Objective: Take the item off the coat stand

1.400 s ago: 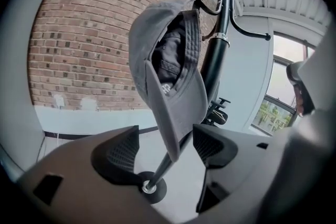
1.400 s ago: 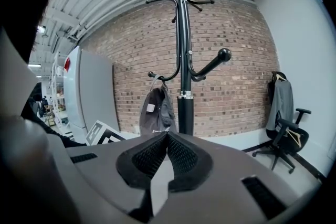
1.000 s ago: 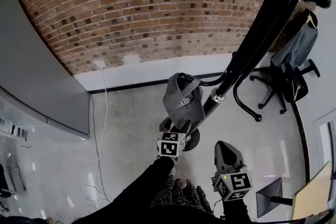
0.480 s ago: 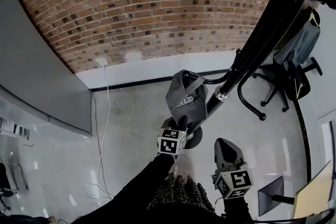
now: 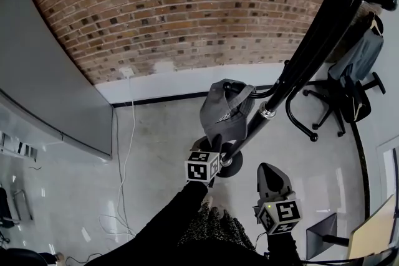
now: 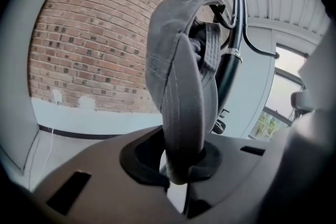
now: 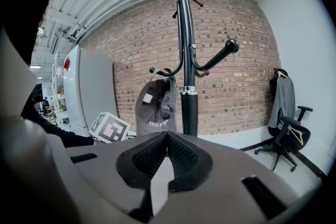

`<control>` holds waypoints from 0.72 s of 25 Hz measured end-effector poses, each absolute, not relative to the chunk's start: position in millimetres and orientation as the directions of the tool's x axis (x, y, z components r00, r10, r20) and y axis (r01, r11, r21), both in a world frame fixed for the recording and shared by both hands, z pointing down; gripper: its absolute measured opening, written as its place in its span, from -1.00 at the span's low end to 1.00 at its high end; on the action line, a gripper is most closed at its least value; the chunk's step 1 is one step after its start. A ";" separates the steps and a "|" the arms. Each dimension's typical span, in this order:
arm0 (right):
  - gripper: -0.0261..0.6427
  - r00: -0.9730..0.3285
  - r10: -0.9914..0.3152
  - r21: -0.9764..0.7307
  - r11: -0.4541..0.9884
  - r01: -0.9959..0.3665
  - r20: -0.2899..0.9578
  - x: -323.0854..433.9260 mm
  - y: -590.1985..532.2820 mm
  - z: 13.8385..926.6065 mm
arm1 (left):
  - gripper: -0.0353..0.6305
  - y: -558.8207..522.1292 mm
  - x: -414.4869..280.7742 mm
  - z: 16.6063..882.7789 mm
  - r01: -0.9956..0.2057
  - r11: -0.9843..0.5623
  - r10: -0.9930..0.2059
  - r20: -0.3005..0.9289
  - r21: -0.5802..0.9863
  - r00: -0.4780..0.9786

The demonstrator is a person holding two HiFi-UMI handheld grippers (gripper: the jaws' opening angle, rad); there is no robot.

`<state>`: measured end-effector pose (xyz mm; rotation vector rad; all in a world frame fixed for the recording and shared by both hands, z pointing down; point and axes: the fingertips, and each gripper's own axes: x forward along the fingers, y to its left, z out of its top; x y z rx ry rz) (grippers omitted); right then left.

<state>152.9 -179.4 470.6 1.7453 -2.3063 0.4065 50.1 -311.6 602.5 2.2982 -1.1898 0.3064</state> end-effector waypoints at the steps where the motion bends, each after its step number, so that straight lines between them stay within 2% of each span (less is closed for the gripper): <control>1: -0.89 -0.272 -0.902 -0.085 0.258 -0.962 0.336 152.7 -179.2 469.9 | -0.77 -312.9 48.4 597.0 -0.806 -0.461 -0.697 0.411 0.372 0.588; 18: -0.89 -0.333 -0.902 -0.086 0.322 -0.943 0.276 131.0 -180.4 448.5 | -0.77 -329.8 -9.5 531.7 -0.848 -0.399 -0.797 0.326 0.349 0.509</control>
